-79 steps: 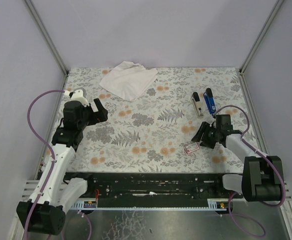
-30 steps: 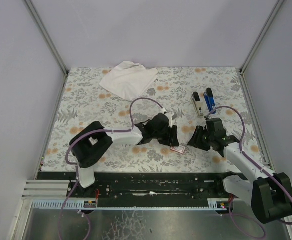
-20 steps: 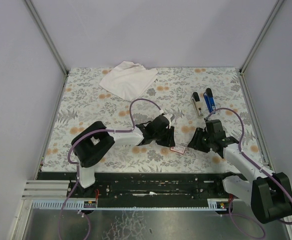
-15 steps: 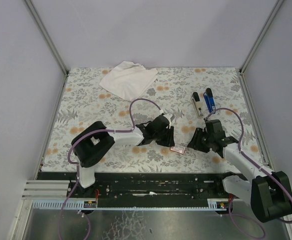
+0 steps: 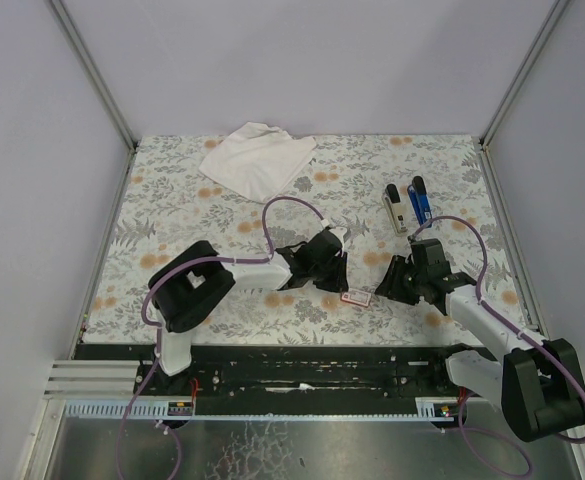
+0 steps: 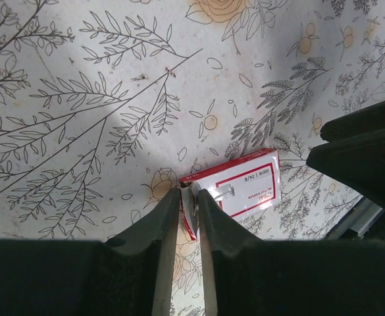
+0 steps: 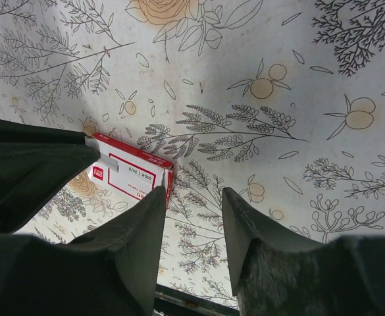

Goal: Load the staples into the stapler

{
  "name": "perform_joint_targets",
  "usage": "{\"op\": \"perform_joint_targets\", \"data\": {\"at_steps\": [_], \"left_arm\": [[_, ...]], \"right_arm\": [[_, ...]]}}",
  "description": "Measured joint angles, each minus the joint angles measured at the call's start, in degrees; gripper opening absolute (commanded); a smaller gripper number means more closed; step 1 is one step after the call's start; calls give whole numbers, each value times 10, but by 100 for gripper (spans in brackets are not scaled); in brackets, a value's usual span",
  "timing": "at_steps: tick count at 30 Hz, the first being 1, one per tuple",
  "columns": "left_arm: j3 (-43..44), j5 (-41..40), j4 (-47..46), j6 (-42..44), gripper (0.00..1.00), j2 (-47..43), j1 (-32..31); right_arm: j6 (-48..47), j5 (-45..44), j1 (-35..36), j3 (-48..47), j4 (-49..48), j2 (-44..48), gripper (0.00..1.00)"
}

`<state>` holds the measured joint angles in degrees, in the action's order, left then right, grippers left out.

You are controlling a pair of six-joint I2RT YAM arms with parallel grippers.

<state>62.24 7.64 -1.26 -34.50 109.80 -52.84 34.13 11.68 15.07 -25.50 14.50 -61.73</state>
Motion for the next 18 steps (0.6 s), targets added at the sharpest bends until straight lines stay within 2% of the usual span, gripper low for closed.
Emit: {"op": "perform_joint_targets", "data": {"at_steps": [8, 18], "left_arm": [[-7, -1, -9, -22, 0, -2, 0], [-56, -41, -16, -57, 0, -48, 0]], "right_arm": [[0, 0, 0, 0, 0, 0, 46], [0, 5, 0, 1, -12, -10, 45]]}}
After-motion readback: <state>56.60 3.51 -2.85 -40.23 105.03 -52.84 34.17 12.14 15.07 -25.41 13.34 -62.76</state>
